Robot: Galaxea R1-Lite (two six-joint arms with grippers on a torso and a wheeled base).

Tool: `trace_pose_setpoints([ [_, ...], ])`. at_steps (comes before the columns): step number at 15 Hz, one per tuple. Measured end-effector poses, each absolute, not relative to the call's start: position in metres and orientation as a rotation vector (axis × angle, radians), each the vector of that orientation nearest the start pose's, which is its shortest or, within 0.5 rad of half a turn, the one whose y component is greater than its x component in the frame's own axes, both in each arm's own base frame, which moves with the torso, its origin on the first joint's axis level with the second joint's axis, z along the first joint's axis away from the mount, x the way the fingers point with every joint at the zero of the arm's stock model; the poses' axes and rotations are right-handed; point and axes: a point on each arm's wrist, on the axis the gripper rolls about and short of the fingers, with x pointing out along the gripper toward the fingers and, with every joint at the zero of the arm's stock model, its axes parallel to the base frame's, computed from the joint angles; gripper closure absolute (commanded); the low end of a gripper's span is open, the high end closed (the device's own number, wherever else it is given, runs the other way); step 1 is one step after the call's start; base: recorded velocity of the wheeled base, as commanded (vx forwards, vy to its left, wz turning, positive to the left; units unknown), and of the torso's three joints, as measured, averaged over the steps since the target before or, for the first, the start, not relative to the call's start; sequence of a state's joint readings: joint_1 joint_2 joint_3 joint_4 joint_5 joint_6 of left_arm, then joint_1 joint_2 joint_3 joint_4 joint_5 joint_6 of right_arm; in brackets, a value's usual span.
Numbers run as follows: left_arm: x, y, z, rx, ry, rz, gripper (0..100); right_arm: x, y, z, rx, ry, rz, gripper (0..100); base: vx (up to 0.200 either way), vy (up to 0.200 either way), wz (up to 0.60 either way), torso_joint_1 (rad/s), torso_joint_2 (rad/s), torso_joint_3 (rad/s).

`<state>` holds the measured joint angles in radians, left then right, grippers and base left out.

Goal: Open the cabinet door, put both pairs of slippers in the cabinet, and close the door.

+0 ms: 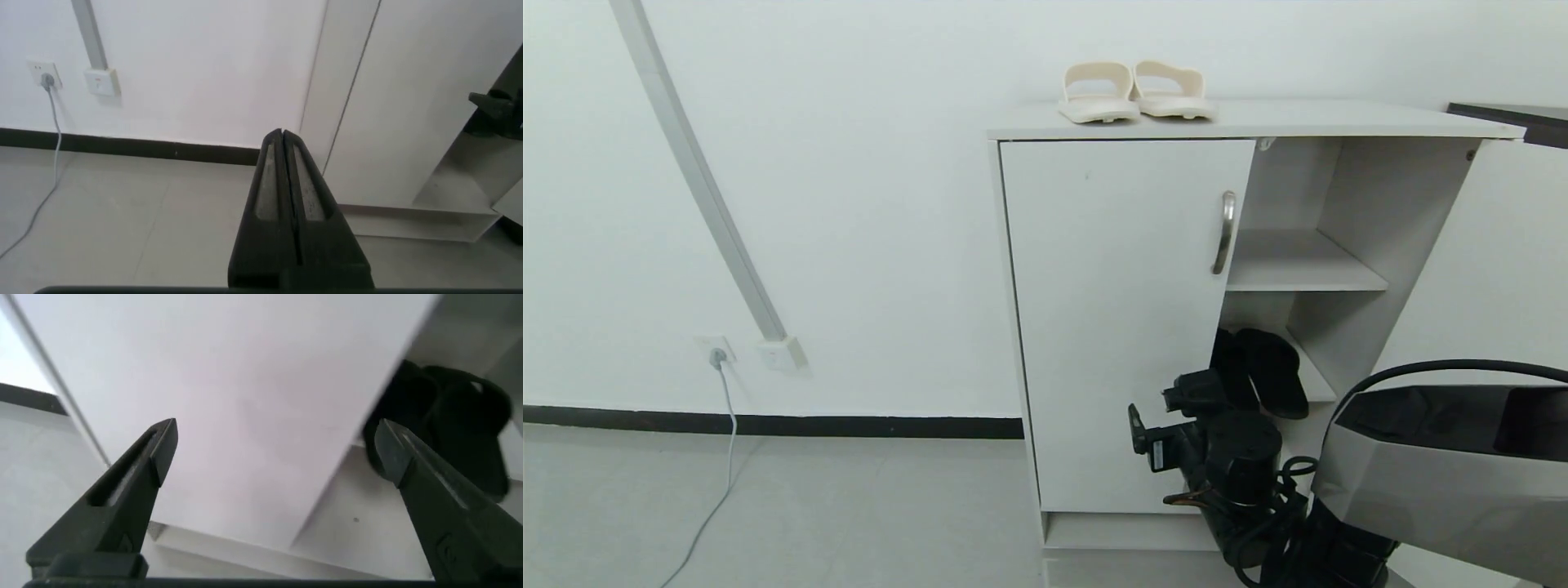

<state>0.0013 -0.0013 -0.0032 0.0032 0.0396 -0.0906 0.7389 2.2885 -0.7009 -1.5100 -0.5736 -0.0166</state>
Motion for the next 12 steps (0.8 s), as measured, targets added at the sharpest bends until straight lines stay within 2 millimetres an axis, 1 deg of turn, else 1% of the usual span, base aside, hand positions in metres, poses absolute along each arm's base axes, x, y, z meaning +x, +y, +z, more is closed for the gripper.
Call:
trace_pose_setpoints([
  [3, -0.023, 0.001, 0.076, -0.091, -0.001, 0.041, 100, 0.28, 0.238, 0.041, -0.069, 0.067, 0.165, 0, 0.0, 0.0, 0.0, 0.0, 0.0, 0.0],
  [5, -0.023, 0.001, 0.076, -0.091, -0.001, 0.041, 100, 0.278, 0.232, 0.036, -0.105, 0.086, 0.157, 0, 0.0, 0.0, 0.0, 0.0, 0.0, 0.0],
  [8, -0.023, 0.001, 0.076, -0.091, -0.003, 0.041, 100, 0.276, 0.229, 0.028, -0.151, 0.119, 0.176, 0, 0.0, 0.0, 0.0, 0.0, 0.0, 0.0],
  [12, -0.023, 0.001, 0.076, -0.092, -0.004, 0.042, 100, 0.277, 0.23, 0.026, -0.146, 0.107, 0.182, 0, 0.0, 0.0, 0.0, 0.0, 0.0, 0.0],
])
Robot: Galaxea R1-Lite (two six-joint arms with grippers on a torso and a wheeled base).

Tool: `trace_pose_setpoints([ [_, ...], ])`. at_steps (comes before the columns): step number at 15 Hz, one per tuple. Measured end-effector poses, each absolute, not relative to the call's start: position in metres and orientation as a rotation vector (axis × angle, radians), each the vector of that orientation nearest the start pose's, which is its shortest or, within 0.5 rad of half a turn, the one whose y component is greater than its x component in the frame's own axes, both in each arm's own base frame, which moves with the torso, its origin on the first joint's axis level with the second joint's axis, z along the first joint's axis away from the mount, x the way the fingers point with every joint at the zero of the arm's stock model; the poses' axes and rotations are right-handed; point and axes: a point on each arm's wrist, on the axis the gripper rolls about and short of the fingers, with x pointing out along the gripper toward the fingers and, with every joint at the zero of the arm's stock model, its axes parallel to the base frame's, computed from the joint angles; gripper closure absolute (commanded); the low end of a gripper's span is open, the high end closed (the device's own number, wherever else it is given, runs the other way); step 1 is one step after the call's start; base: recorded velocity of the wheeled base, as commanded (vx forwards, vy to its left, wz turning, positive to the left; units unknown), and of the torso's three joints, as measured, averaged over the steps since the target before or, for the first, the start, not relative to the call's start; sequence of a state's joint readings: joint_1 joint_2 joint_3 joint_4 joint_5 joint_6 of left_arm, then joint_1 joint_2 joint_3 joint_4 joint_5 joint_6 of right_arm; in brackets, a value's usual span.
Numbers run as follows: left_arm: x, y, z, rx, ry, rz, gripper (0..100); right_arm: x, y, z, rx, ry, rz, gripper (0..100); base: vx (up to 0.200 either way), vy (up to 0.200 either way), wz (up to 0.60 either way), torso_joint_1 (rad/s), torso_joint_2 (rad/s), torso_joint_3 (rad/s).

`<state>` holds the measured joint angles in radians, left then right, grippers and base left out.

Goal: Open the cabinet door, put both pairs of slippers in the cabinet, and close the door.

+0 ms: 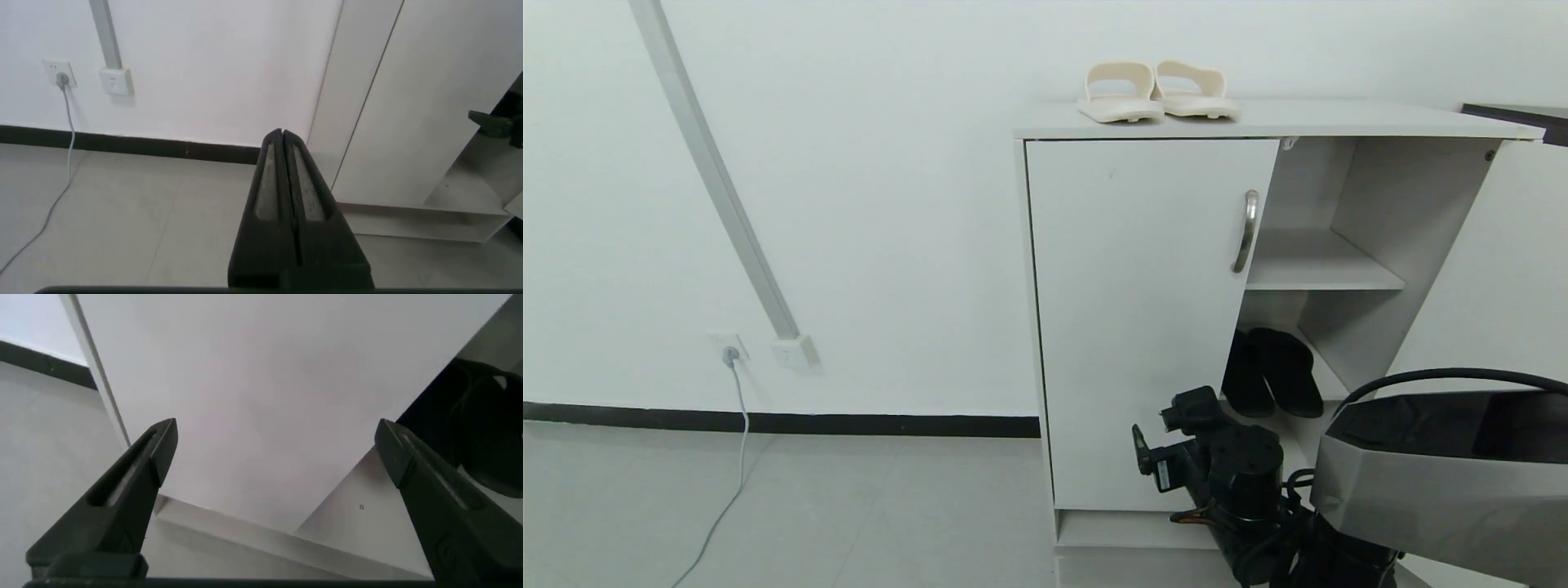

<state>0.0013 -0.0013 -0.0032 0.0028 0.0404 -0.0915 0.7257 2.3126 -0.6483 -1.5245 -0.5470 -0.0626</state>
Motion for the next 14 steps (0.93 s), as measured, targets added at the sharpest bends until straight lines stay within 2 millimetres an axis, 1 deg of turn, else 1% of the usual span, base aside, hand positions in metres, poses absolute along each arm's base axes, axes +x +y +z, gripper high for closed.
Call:
trace_pose_setpoints([
  [3, -0.0231, 0.0009, 0.0758, -0.092, -0.003, 0.042, 100, 0.2775, 0.2307, 0.0271, -0.142, 0.094, 0.182, 0, 0.0, 0.0, 0.0, 0.0, 0.0, 0.0],
  [4, -0.023, 0.0009, 0.0756, -0.092, -0.001, 0.042, 100, 0.2775, 0.2307, 0.0267, -0.143, 0.095, 0.183, 0, 0.0, 0.0, 0.0, 0.007, -0.21, -0.212],
  [6, -0.023, 0.0009, 0.0753, -0.092, 0.001, 0.042, 100, 0.2772, 0.2303, 0.0263, -0.145, 0.097, 0.183, 0, 0.0, 0.0, 0.0, 0.022, -0.21, -0.315],
  [9, -0.0231, 0.0009, 0.0757, -0.092, -0.003, 0.044, 100, 0.2768, 0.2314, 0.026, -0.144, 0.096, 0.186, 0, 0.0, 0.0, 0.0, 0.053, -0.49, -0.356],
  [14, -0.0231, 0.0009, 0.0757, -0.093, -0.002, 0.044, 100, 0.2765, 0.2308, 0.0264, -0.14, 0.091, 0.187, 0, 0.0, 0.0, 0.0, 0.113, -0.46, -0.347],
])
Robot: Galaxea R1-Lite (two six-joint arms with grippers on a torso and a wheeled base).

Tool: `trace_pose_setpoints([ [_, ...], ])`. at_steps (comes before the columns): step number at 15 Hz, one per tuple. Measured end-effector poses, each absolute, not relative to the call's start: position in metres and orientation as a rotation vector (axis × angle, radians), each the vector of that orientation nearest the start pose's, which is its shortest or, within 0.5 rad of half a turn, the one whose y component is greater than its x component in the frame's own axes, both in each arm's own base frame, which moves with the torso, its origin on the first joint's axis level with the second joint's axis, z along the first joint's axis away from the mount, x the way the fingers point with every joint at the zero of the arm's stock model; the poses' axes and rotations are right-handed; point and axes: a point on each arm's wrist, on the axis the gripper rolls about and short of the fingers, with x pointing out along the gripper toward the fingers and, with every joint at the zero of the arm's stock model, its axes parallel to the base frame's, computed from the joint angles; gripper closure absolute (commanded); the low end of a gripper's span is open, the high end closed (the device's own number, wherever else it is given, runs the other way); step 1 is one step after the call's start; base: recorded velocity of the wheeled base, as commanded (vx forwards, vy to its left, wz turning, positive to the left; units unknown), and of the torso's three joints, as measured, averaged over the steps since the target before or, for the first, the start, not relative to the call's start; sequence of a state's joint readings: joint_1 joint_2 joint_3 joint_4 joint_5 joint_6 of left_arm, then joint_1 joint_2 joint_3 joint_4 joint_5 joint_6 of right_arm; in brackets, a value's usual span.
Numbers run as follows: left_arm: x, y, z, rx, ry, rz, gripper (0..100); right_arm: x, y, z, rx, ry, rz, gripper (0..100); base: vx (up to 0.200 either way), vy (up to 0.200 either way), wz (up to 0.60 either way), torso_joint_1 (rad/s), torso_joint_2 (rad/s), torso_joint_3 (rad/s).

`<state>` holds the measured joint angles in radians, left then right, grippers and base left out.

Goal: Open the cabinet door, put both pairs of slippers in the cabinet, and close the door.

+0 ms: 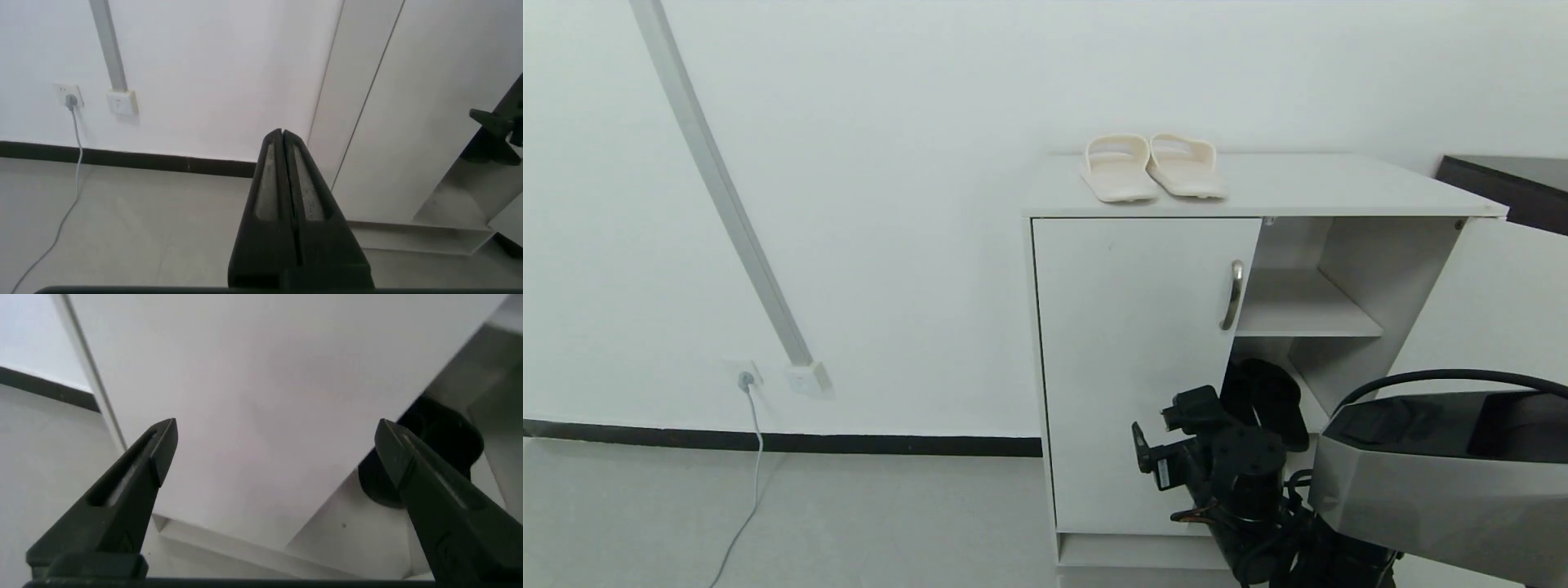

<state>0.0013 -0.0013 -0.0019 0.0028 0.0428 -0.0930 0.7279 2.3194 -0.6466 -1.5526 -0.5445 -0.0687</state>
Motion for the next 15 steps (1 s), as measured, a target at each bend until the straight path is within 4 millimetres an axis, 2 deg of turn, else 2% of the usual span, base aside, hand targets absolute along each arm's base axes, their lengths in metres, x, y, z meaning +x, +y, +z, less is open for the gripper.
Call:
trace_pose_setpoints([
  [6, -0.0231, 0.0009, 0.0757, -0.093, -0.002, 0.043, 100, 0.2768, 0.2306, 0.0264, -0.14, 0.091, 0.185, 0, 0.0, 0.0, 0.0, 0.154, -0.48, -0.319],
  [15, -0.0231, 0.0009, 0.0757, -0.093, -0.002, 0.044, 100, 0.277, 0.2302, 0.0268, -0.137, 0.087, 0.184, 0, 0.0, 0.0, 0.0, 0.21, -0.52, -0.313],
])
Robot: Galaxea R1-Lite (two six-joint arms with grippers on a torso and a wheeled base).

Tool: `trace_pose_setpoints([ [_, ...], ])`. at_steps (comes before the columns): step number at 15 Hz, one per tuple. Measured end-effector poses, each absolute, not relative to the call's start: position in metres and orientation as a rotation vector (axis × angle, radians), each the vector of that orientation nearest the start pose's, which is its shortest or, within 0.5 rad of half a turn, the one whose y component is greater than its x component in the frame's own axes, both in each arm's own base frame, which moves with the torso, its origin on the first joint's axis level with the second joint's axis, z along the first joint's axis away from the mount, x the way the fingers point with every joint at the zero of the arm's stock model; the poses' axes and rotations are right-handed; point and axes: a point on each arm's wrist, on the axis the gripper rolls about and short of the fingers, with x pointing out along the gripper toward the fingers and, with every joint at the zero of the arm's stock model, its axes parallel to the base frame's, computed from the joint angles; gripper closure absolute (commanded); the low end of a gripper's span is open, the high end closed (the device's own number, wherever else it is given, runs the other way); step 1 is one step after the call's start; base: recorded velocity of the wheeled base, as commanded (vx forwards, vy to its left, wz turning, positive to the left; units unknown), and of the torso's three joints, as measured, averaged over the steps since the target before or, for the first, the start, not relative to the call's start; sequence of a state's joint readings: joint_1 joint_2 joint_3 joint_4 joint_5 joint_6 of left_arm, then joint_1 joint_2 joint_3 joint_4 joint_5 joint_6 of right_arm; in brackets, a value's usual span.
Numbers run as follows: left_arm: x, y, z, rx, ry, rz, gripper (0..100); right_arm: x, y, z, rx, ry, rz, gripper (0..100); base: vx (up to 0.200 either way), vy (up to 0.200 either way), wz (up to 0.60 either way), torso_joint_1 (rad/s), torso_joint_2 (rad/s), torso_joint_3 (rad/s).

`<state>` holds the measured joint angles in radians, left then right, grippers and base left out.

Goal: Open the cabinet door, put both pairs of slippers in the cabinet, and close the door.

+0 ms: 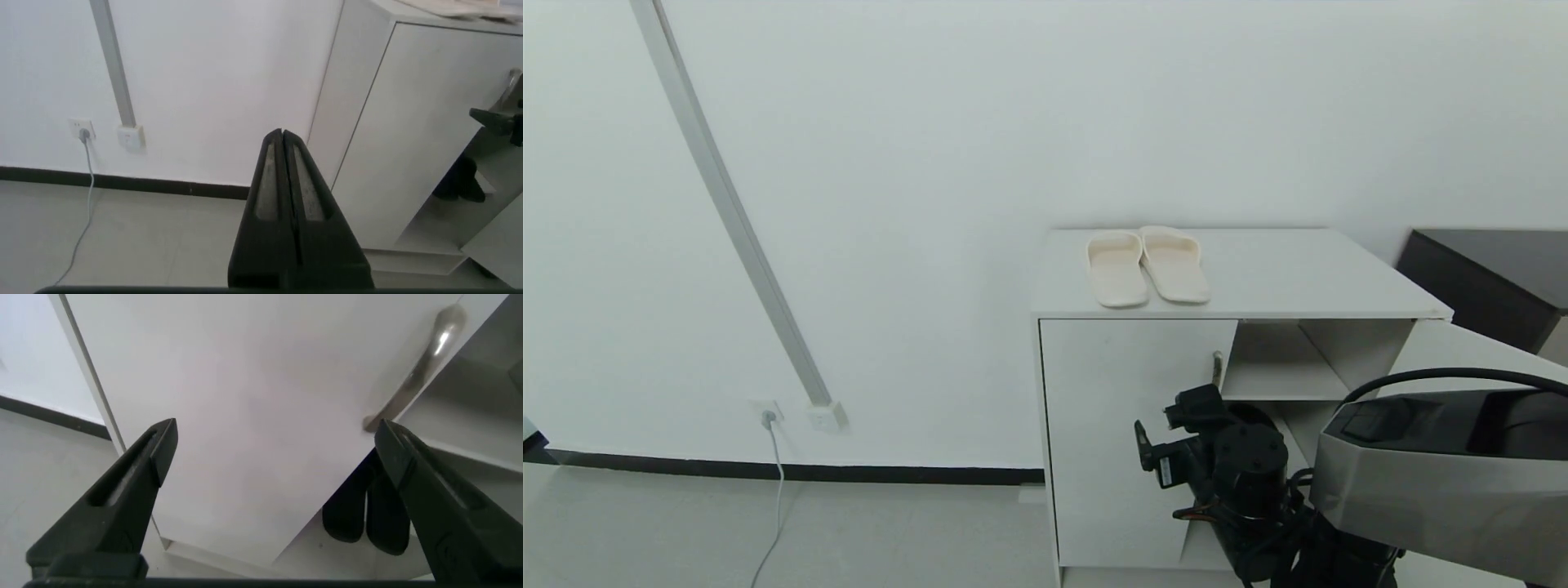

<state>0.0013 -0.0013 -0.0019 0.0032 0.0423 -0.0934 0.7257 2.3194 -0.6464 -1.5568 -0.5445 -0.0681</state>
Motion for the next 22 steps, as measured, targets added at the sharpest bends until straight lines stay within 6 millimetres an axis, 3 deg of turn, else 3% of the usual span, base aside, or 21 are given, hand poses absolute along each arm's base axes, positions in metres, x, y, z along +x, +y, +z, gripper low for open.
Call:
trace_pose_setpoints([
  [6, -0.023, 0.001, 0.076, -0.093, -0.002, 0.044, 100, 0.276, 0.23, 0.026, -0.138, 0.091, 0.187, 0, 0.0, 0.0, 0.0, 0.25, -0.58, -0.325],
  [9, -0.023, 0.001, 0.076, -0.093, -0.002, 0.044, 100, 0.276, 0.23, 0.025, -0.142, 0.096, 0.186, 0, 0.0, 0.0, 0.4, 0.225, -0.51, -0.277],
  [14, -0.023, 0.001, 0.076, -0.093, -0.002, 0.044, 100, 0.279, 0.233, 0.02, -0.139, 0.09, 0.215, 0, 0.0, 0.0, 0.0, 0.046, -0.09, -0.048],
  [17, -0.023, 0.001, 0.076, -0.092, -0.002, 0.044, 100, 0.284, 0.238, 0.032, -0.148, 0.067, 0.218, 0, 0.0, 0.0, 0.0, 0.0, 0.0, 0.0],
  [19, -0.023, 0.001, 0.076, -0.091, -0.002, 0.043, 100, 0.29, 0.241, 0.043, -0.184, 0.15, 0.216, 0, 0.0, 0.0, 0.0, 0.0, 0.0, 0.0],
  [22, -0.023, 0.001, 0.076, -0.089, -0.002, 0.042, 100, 0.298, 0.246, 0.076, -0.156, 0.287, 0.19, 0, 0.0, 0.0, 0.0, 0.0, 0.0, 0.0],
])
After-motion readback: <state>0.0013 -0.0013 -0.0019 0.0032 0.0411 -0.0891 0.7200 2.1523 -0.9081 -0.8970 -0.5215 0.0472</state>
